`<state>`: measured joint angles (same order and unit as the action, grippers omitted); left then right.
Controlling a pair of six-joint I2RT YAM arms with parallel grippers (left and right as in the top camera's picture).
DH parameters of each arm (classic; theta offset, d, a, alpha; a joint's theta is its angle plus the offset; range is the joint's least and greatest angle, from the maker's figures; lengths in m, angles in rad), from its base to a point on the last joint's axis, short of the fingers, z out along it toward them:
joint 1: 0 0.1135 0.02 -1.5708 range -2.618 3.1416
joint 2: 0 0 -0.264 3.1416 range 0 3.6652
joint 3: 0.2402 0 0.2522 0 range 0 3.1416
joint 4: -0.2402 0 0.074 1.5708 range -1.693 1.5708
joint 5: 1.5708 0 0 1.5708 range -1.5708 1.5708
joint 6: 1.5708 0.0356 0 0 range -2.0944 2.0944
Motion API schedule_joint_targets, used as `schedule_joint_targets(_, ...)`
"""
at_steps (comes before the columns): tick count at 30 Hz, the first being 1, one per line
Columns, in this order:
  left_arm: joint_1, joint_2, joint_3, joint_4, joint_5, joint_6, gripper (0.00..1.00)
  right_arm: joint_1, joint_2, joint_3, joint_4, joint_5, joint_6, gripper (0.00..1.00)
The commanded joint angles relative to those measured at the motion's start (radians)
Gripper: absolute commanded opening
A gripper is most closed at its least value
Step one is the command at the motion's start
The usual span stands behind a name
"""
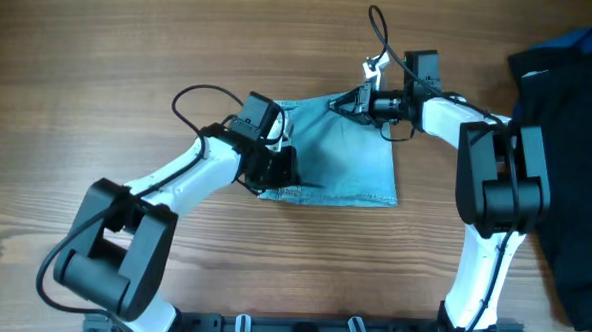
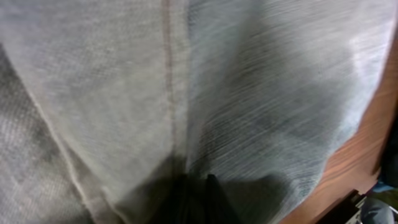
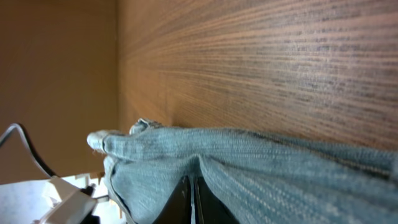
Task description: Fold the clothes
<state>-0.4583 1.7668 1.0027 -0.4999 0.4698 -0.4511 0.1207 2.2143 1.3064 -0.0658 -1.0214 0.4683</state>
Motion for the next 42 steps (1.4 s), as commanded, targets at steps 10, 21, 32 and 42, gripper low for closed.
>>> schedule_joint_targets(10, -0.006, -0.224, 0.006, 0.026, -0.173, 0.085, 0.23, -0.037, -0.197, 0.100, -0.060, 0.017, 0.028, 0.06)
schedule_joint_targets(21, 0.045, 0.008, 0.006, 0.367, -0.153, 0.050, 0.29, 0.020, -0.273, -0.014, -0.587, 0.050, -0.205, 0.04)
schedule_joint_targets(32, 0.161, 0.135, 0.008, 0.484, -0.136, 0.050, 0.26, 0.020, -0.273, -0.256, -0.571, 0.133, -0.146, 0.04)
schedule_joint_targets(42, 0.174, -0.087, 0.047, 0.235, 0.035, 0.050, 0.29, 0.020, -0.275, -0.261, -0.538, 0.158, -0.128, 0.05)
